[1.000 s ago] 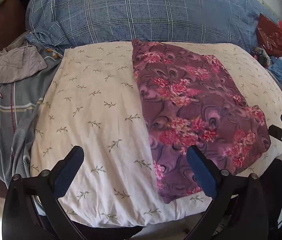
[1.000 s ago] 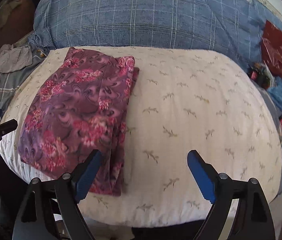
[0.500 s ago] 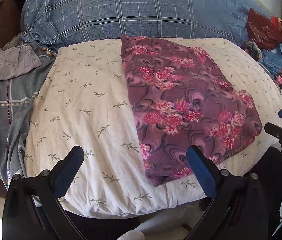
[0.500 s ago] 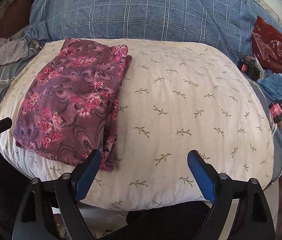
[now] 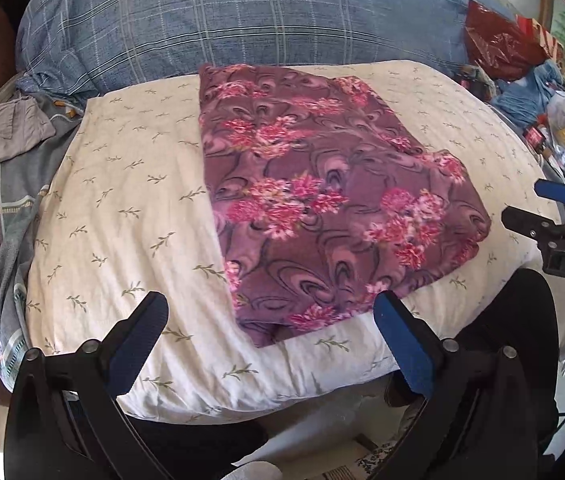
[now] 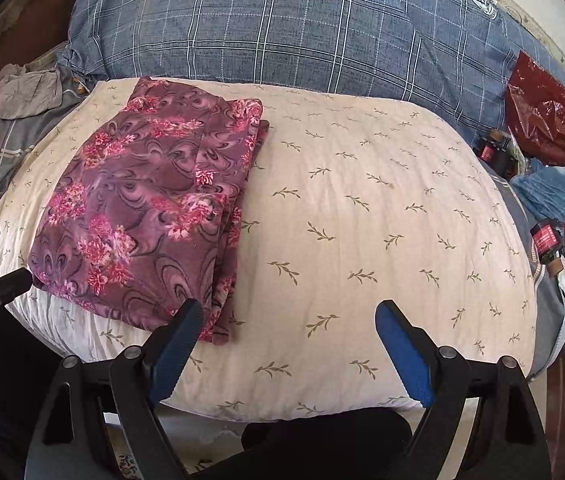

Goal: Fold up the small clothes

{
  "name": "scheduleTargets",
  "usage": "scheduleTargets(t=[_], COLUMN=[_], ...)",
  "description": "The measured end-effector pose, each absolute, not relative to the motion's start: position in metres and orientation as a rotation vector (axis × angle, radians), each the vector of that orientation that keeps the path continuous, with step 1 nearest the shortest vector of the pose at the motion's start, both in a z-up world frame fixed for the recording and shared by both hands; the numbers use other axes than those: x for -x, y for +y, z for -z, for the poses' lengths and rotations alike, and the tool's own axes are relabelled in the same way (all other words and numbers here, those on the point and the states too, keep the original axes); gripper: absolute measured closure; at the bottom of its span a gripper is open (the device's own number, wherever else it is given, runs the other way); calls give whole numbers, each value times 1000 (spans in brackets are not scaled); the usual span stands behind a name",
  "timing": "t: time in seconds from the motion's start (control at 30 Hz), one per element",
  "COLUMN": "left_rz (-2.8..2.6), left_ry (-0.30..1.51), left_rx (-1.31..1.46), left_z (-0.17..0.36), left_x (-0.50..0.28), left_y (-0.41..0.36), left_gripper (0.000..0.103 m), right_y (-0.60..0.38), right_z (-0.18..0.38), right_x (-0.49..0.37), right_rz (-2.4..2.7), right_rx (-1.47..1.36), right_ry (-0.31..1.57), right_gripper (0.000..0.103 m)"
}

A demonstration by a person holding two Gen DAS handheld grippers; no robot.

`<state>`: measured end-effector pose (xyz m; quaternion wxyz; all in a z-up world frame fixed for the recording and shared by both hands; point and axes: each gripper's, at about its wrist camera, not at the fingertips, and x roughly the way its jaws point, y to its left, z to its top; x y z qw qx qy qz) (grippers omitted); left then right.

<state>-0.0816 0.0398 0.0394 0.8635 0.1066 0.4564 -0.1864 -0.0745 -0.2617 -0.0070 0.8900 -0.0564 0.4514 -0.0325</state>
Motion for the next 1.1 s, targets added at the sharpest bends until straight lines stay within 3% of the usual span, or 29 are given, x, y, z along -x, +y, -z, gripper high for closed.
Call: scheduleTargets(t=[1.1], left_rz=[476], left_ry=[937], left_rx=[-308], left_z=[-36], left_x=[116], left_y=[-1], left_gripper=[0], right_y=[-276], right_z=[14], right_x=[85], right_rz=[82], right_rx=[81], right_ry=[945], right_gripper=[14])
